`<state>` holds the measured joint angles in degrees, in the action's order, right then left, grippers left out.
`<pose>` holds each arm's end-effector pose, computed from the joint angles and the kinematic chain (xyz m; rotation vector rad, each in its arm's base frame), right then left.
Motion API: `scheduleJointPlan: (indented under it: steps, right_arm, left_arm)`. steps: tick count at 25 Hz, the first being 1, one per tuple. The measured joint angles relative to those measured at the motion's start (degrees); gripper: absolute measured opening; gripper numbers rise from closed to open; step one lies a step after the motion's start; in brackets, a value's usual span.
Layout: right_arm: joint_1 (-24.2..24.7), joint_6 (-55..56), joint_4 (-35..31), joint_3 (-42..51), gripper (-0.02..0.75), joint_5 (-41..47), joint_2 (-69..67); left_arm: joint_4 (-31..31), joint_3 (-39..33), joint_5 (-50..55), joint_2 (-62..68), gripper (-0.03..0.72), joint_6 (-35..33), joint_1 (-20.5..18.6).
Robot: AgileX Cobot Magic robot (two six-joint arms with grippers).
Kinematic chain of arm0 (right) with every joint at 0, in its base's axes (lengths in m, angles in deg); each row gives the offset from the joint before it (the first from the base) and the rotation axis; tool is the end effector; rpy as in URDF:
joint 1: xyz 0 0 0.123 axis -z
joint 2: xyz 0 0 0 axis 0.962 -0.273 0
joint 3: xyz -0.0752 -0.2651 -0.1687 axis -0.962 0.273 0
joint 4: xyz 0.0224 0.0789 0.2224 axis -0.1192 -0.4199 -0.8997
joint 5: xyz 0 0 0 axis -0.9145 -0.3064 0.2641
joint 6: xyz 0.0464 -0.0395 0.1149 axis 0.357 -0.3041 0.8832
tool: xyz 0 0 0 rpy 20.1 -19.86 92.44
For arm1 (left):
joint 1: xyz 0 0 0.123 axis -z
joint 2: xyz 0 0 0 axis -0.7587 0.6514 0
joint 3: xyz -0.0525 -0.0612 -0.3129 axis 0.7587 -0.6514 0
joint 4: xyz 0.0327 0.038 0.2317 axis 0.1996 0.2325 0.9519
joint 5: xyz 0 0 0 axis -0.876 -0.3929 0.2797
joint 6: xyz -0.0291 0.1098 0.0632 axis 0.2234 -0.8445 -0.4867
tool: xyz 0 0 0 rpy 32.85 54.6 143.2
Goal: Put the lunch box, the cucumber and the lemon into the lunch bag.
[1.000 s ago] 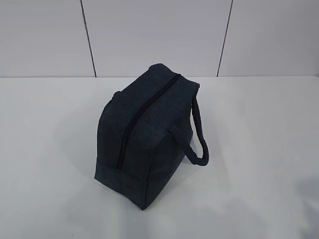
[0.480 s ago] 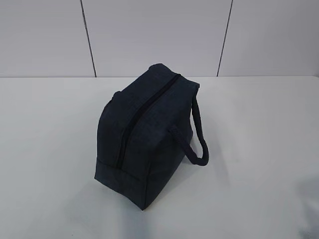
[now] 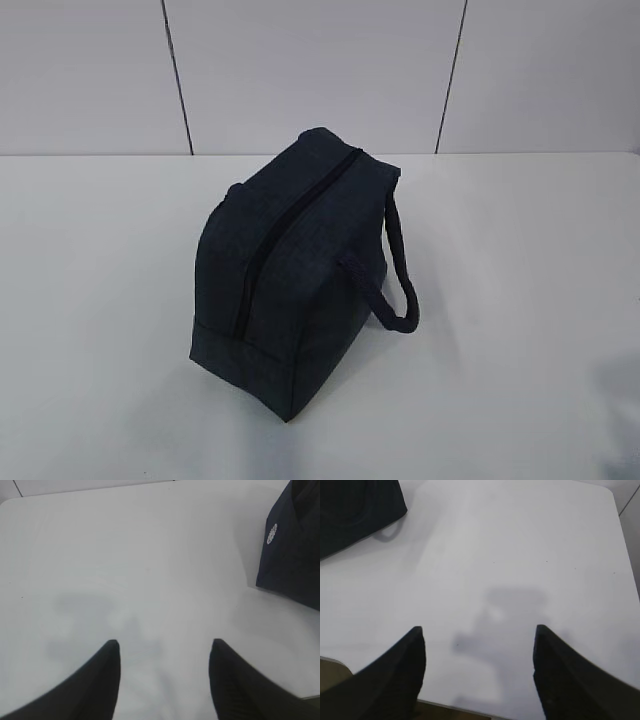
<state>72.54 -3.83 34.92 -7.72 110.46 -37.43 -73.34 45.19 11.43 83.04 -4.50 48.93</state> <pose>-0.0289 0.0040 0.2416 -0.2759 2.0982 -0.0708 -0.0256 -0.0154 0.2547 0.1280 2.0698 -0.0784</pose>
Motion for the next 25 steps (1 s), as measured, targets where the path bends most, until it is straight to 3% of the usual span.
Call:
scheduleJointPlan:
  steps: [25]
  right_arm:
    - [0.0, 0.0, 0.0, 0.0, 0.512, 0.0, 0.0]
  left_arm:
    - [0.0, 0.0, 0.0, 0.0, 0.362, 0.0, 0.0]
